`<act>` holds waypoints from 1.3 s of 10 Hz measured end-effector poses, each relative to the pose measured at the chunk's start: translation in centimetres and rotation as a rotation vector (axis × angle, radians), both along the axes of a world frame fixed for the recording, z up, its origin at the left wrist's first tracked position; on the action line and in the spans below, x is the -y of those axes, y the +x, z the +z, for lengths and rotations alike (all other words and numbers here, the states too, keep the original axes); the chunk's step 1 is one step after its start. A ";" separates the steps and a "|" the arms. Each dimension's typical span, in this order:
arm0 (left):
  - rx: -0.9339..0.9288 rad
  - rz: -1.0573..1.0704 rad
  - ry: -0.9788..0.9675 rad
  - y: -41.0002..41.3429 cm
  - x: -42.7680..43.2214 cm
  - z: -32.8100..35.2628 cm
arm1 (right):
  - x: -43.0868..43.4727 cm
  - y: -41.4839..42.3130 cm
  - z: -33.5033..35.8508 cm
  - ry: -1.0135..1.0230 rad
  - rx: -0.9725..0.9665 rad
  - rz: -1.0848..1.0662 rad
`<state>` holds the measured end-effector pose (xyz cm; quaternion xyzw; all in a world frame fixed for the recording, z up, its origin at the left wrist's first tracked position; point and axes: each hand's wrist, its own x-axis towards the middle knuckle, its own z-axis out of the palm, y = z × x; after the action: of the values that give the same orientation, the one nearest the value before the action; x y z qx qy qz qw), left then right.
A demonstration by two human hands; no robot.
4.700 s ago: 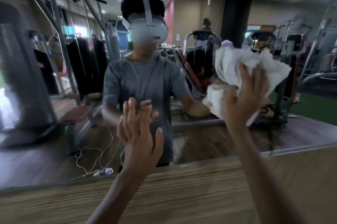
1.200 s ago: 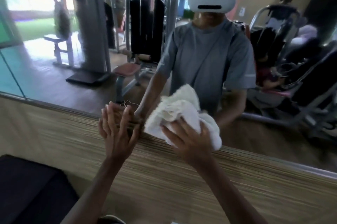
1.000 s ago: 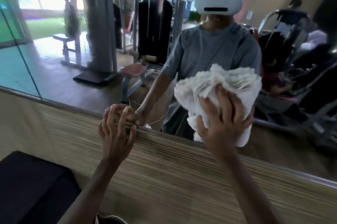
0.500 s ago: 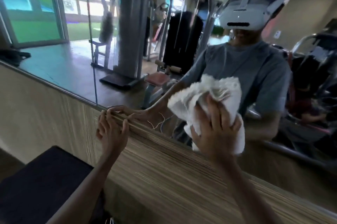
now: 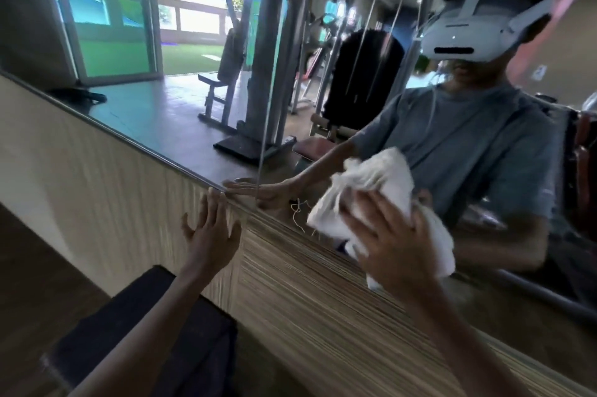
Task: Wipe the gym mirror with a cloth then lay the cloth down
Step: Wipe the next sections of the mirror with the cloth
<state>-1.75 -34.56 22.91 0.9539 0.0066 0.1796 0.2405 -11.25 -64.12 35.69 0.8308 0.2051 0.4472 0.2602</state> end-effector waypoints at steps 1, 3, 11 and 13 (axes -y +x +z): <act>0.019 -0.002 0.017 1.6 -2.0 0.5 | -5.5 3.2 2.0 0.176 0.116 -0.116; 0.063 -0.055 0.207 2.6 -4.4 -0.9 | -12.9 8.1 -2.8 -0.137 -0.090 -0.019; 0.101 -0.061 -0.010 3.0 -4.9 -2.3 | -9.4 5.9 -5.7 -0.307 -0.162 -0.035; 0.104 -0.155 -0.212 2.7 -2.8 -1.3 | -7.7 4.5 -5.1 -0.229 -0.183 0.058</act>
<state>0.93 -31.79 21.61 0.9102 -0.0609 0.2080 0.3529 -6.71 -56.44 30.63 0.8267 0.3014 0.3507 0.3204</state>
